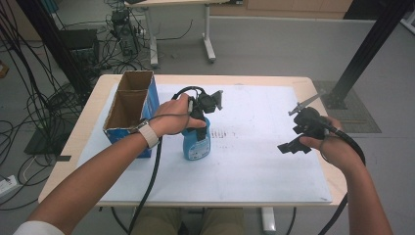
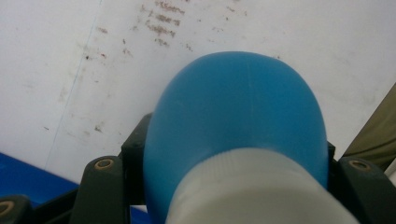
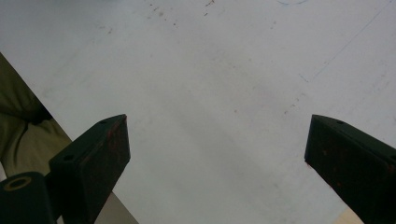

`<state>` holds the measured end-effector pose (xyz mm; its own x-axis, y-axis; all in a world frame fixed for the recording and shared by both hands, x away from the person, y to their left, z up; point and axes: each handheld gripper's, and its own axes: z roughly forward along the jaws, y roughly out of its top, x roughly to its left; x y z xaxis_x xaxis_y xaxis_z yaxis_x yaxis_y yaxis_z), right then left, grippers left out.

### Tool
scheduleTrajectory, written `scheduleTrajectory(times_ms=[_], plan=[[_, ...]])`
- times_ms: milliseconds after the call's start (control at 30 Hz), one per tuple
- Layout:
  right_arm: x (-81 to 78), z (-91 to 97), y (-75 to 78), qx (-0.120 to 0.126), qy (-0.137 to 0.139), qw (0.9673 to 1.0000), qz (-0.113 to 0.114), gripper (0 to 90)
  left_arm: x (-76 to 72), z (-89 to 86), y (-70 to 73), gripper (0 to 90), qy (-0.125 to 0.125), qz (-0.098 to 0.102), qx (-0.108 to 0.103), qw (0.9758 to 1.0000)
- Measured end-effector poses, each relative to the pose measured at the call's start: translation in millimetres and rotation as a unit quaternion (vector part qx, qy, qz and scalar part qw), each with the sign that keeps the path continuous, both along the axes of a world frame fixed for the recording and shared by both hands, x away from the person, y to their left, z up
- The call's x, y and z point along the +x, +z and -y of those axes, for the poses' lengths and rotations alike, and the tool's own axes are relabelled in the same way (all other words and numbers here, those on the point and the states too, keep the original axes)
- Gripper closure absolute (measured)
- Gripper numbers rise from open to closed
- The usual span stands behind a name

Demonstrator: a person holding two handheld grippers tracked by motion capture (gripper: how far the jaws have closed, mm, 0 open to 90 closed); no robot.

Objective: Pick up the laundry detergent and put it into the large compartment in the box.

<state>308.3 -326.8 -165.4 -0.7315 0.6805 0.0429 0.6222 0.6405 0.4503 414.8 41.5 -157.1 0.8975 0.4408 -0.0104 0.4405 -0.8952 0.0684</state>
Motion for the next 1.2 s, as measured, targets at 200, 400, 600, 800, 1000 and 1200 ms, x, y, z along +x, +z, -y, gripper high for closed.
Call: scheduleTrajectory(times_ms=[200, 400, 600, 800, 1000, 1200], plan=[[0.2, -0.1, -0.4, 0.000, 0.000, 1.0000, 0.000, 6.7, -0.1, -0.2, -0.1, 39.1, 0.000, 0.000, 0.000, 1.0000], [0.7, -0.1, -0.9, 0.000, 0.000, 1.0000, -0.001, 6.7, -0.1, -0.7, -0.1, 39.1, 0.001, 0.000, -0.001, 1.0000], [1.0, -0.3, -1.1, 0.000, 0.000, 1.0000, -0.001, 6.7, -0.2, -1.4, -0.3, 39.1, 0.001, 0.001, -0.003, 1.0000], [1.4, -0.5, -1.5, 0.000, 0.001, 1.0000, -0.001, 6.7, -0.4, -1.9, -0.4, 39.1, 0.003, 0.001, -0.004, 1.0000], [1.5, -0.7, -1.0, 0.000, 0.001, 1.0000, -0.001, 6.7, -0.4, -2.7, -0.5, 39.1, 0.003, 0.001, -0.005, 1.0000], [2.1, -1.2, -1.4, 0.000, 0.002, 1.0000, -0.001, 6.9, -0.8, -3.5, -0.8, 39.2, 0.003, 0.001, -0.007, 1.0000]])
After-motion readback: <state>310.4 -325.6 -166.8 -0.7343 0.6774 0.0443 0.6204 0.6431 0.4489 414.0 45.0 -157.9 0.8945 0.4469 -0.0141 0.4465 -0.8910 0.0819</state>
